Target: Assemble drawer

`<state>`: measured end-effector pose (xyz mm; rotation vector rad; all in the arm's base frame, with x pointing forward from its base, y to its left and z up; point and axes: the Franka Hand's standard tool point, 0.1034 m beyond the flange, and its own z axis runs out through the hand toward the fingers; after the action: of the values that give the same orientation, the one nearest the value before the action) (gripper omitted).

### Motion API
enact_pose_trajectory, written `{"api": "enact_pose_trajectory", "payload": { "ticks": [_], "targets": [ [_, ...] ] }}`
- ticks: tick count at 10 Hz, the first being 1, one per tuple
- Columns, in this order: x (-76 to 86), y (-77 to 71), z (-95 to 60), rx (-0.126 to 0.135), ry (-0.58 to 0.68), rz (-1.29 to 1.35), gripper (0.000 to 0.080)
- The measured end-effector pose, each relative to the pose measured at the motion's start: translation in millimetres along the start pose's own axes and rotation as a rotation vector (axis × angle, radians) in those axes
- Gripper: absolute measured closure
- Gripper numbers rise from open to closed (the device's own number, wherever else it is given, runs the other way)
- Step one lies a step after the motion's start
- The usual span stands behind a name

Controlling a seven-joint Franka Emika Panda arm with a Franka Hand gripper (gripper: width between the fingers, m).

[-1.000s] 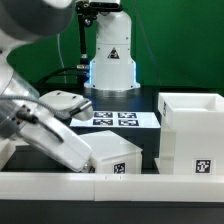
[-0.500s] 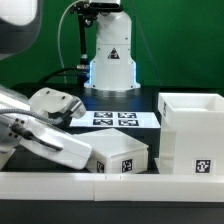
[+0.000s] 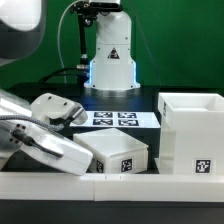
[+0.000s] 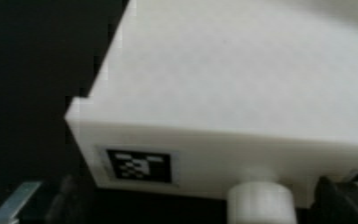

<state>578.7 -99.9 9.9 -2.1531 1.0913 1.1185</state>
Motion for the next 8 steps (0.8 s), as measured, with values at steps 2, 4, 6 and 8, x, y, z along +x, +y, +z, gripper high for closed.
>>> {"api": "enact_pose_trajectory", "payload": {
  "ticks": [2,4,6,8],
  "targets": [
    [5.2,-5.2,0.0,0.013,0.049,0.002,0.0151],
    [5.0,-4.1,0.0,0.013,0.047,0.003,0.0254],
    [5.0,-4.0,0.0,0.014,0.047,0.003,0.0392],
    [5.0,-4.0,-0.1,0.014,0.047,0.003,0.0528]
  ]
}}
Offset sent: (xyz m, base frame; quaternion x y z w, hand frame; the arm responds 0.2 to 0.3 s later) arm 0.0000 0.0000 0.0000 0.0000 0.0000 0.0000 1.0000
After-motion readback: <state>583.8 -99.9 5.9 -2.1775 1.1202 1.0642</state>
